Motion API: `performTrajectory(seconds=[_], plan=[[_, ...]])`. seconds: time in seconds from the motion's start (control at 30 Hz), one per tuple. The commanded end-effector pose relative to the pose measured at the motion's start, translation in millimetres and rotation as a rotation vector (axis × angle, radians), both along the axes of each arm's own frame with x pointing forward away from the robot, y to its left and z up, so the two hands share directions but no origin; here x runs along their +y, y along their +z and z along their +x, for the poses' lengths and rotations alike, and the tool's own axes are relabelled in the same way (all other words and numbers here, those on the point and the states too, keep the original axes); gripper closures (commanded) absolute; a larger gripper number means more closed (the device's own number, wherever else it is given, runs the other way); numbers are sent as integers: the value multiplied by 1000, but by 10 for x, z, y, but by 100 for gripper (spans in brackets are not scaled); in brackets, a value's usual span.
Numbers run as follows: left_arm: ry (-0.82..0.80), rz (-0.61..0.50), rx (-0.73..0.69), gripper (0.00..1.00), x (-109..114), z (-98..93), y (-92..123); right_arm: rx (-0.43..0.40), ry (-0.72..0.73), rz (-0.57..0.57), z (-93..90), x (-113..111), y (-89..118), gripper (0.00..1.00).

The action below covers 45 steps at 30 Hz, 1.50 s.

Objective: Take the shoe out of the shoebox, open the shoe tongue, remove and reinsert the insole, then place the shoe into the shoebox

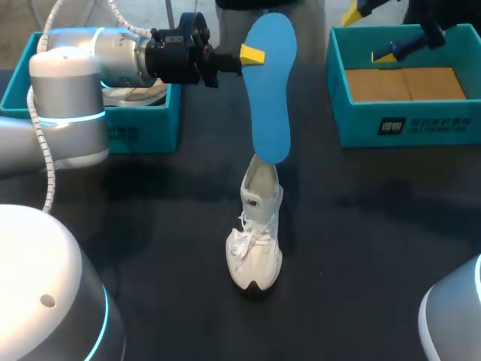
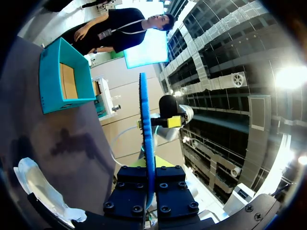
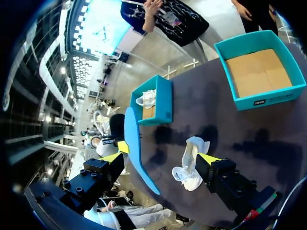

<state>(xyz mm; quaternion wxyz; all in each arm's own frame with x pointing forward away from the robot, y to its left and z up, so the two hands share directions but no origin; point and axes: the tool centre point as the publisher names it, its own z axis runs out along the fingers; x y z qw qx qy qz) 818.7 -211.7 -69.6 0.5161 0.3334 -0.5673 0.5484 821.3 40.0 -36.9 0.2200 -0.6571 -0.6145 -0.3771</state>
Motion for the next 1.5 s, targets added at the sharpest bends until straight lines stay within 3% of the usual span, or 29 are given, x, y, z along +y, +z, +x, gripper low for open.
performTrajectory(seconds=[0.03, 0.6, 0.77, 1.43, 1.5], plan=[[0, 2, 0, 100, 2, -2, -1, -18, 35, 161, 20, -37, -100, 0], [0, 2, 0, 100, 2, -2, -1, -56, 135, 302, -20, -32, -317, 0], [0, 2, 0, 100, 2, -2, -1, -98, 149, 359, -49, -34, -309, 0], [0, 2, 0, 100, 2, -2, -1, -99, 135, 361, -58, -28, -305, 0], [0, 2, 0, 100, 2, -2, -1, -117, 137, 401, -82, -12, -291, 0]])
